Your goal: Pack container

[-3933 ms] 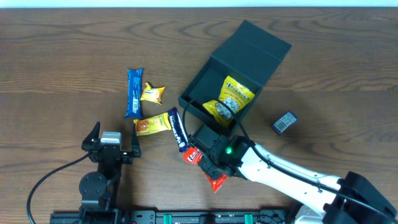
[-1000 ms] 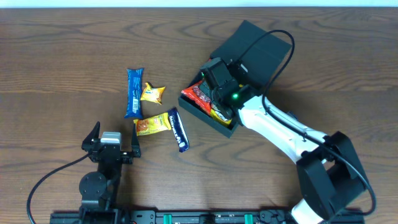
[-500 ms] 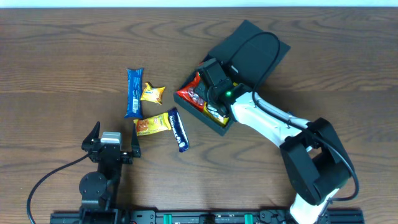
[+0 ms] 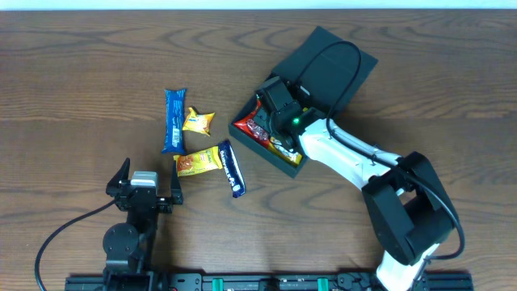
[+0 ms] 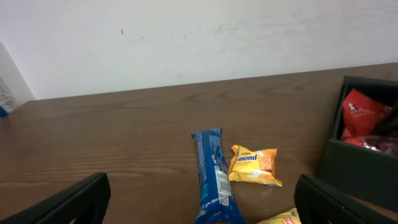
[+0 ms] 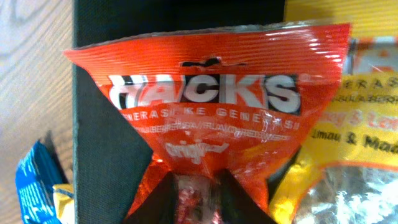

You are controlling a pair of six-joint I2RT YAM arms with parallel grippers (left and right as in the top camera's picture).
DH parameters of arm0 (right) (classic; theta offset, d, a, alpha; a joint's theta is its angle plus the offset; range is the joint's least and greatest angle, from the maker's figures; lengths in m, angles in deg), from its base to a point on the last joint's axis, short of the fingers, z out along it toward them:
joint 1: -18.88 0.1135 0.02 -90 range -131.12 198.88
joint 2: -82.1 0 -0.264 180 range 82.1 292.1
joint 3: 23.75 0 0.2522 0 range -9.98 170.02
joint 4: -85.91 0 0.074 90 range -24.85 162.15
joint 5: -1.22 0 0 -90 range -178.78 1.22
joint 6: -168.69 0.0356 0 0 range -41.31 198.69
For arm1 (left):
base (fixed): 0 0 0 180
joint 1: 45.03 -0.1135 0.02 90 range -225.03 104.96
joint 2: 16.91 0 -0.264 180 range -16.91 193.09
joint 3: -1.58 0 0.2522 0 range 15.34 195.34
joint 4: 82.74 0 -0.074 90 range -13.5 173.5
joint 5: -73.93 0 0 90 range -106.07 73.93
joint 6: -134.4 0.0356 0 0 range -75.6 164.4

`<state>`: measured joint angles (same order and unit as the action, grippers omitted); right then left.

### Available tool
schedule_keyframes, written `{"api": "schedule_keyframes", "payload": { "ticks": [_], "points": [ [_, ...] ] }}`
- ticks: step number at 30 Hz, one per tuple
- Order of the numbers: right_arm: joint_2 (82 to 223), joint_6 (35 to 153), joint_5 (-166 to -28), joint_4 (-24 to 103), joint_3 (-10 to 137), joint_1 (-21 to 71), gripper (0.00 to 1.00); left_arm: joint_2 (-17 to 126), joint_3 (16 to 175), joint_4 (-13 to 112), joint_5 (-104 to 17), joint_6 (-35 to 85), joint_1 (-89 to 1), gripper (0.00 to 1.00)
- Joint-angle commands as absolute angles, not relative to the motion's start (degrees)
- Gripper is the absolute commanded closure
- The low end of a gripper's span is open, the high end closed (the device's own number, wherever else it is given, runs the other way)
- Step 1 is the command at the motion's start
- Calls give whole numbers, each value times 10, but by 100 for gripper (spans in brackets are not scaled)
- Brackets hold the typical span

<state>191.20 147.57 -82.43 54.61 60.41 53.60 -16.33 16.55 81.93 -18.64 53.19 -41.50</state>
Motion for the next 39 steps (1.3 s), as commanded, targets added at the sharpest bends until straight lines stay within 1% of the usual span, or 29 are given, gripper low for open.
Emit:
{"api": "schedule_keyframes", "payload": {
  "ticks": [1, 4, 5, 7, 14, 19, 39],
  "points": [
    [1883, 1467, -822, 545, 602, 531, 89, -167, 156, 791, -175, 529, -417, 5],
    [1833, 1446, -822, 525, 602, 531, 92, -167, 156, 791, -175, 530, -417, 5],
    [1816, 1444, -822, 512, 602, 531, 95, -167, 156, 791, -175, 529, -417, 4],
    [1796, 1442, -821, 491, 602, 531, 98, -167, 156, 791, -175, 530, -417, 5],
    [1788, 1442, -830, 454, 602, 532, 98, -167, 156, 791, -175, 529, -417, 5],
    [1801, 1460, -820, 451, 601, 540, 98, -167, 156, 791, -175, 530, -417, 5],
    [1909, 1463, -847, 504, 601, 542, 98, -167, 156, 791, -175, 529, -417, 5]
  ]
}}
